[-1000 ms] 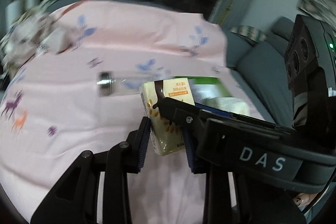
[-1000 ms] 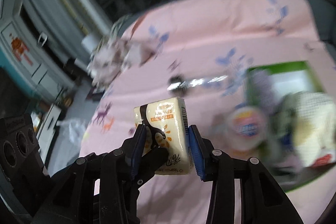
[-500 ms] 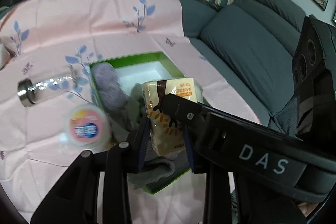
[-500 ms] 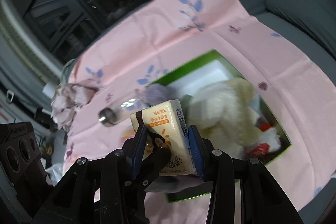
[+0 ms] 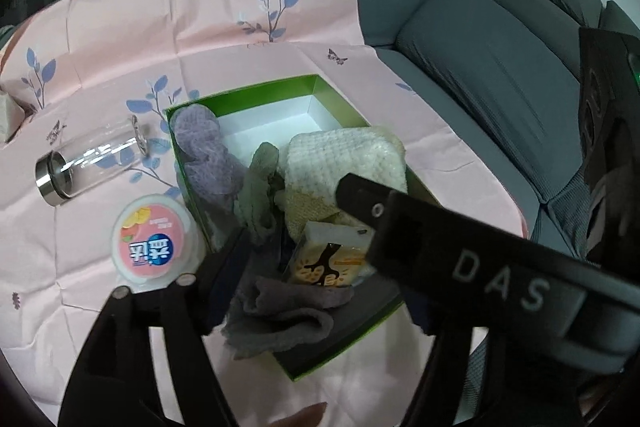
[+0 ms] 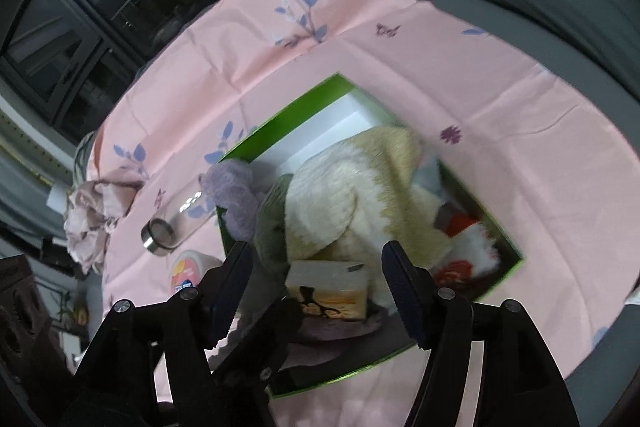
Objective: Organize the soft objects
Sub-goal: 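Carry the carton into the green box and open the right gripper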
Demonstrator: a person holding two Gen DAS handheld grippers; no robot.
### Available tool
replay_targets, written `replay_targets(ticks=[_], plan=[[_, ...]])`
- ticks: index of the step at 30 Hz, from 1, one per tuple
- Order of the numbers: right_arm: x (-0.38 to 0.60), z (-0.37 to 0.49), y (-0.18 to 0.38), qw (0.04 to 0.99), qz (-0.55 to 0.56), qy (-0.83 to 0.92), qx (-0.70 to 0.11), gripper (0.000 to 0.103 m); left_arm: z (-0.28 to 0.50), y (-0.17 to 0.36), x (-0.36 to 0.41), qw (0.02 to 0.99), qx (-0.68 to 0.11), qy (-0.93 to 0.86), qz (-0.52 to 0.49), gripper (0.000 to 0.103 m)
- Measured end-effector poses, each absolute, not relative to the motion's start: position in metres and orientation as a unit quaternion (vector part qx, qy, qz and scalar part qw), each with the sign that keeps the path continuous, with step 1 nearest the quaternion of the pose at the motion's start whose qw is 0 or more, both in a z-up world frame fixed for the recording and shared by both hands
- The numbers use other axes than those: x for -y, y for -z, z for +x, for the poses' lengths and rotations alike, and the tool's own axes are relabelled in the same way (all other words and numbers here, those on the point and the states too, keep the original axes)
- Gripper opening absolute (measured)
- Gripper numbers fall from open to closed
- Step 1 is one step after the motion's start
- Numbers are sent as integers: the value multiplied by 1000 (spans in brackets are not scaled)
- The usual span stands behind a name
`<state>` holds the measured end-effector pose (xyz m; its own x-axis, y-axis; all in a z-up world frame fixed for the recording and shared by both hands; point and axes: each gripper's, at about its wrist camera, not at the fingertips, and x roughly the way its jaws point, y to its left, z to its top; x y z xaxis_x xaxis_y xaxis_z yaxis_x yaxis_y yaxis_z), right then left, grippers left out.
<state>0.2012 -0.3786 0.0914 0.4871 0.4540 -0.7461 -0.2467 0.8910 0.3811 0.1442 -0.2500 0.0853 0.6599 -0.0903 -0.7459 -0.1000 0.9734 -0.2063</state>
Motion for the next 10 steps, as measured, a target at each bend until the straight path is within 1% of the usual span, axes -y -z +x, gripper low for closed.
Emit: replay_targets(ticks=[1,3,10], plan=[[380,200,-94,858,111,-201,-459,71,140,-90,250,906,-407,-4,-113,77],[384,197,-100,867,110,-192,-447,77,135,-95,252,910,-399,0,-113,82],[390,191,-110,878,106,-182,-430,77,126,-107,255,915,-388,2,-111,83]])
